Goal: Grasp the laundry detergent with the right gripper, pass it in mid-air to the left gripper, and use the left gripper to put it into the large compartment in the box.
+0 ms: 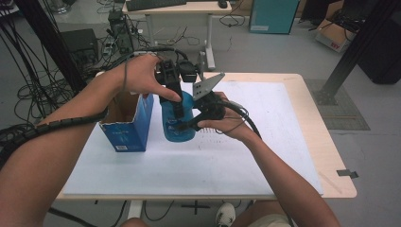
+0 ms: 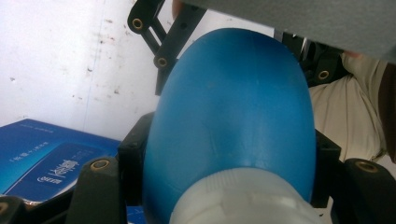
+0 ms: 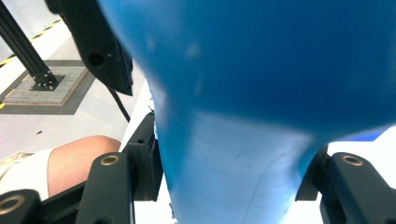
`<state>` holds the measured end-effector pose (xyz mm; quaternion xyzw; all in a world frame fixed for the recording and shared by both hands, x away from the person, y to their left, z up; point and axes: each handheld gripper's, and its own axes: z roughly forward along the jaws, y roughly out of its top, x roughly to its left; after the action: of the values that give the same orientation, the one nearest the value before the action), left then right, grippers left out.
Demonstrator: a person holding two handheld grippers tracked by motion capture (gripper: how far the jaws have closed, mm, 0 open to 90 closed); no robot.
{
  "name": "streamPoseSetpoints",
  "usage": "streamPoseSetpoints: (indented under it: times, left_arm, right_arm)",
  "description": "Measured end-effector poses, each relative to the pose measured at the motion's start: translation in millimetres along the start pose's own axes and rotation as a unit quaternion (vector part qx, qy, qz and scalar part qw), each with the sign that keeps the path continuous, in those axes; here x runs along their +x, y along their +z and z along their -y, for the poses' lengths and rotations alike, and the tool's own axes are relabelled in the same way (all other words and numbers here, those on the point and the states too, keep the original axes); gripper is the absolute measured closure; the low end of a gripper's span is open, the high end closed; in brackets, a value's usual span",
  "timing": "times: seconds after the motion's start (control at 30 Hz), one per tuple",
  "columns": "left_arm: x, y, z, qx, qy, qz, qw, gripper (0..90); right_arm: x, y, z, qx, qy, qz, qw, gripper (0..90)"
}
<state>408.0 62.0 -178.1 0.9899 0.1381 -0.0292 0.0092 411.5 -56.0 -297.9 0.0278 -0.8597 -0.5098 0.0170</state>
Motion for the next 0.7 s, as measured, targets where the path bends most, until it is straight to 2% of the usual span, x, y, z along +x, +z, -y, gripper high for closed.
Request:
streamPoseSetpoints:
  times: [0.7]
  left_arm:
    - [0.9, 0.2, 0.2, -0.002, -0.001, -0.001, 1.0000, 36.8]
  right_arm:
    - [-0.7, 0.3, 0.5, 0.002, 0.001, 0.001, 1.0000, 41.6]
